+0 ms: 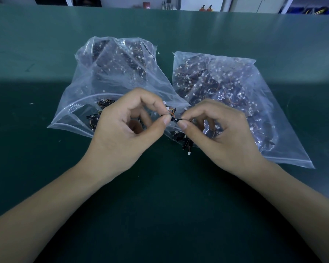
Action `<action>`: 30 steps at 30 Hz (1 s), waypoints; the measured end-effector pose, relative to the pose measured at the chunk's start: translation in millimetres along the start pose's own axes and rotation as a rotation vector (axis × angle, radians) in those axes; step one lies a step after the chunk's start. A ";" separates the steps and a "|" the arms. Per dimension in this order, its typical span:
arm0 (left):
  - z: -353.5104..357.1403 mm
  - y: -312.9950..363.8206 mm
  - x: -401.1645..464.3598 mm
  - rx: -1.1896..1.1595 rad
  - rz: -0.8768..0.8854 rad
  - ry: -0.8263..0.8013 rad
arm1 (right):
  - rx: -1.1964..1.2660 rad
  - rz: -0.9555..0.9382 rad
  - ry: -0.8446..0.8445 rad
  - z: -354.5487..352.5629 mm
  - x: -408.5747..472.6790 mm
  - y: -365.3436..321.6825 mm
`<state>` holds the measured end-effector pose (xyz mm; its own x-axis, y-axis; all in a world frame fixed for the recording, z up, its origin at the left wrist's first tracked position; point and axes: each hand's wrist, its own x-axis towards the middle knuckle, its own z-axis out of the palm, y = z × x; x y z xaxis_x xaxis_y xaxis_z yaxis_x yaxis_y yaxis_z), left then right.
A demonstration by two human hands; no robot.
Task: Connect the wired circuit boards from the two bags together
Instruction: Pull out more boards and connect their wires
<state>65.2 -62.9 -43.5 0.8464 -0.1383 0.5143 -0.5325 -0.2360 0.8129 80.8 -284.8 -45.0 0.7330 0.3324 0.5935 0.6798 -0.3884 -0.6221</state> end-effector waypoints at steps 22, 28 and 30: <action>0.5 -6.1 -1.4 0.227 0.043 0.016 | 0.217 0.134 -0.042 1.5 -2.4 -2.8; -1.6 -3.0 -0.9 0.271 0.061 0.004 | 0.173 0.114 -0.068 2.3 -3.0 -5.4; -1.7 -2.8 0.1 0.279 0.076 0.020 | 0.138 0.067 -0.081 2.8 -3.0 -6.1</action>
<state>66.7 -60.7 -45.2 0.8024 -0.1476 0.5782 -0.5689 -0.4818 0.6665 74.5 -281.0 -44.4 0.7723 0.3801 0.5090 0.6223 -0.2918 -0.7263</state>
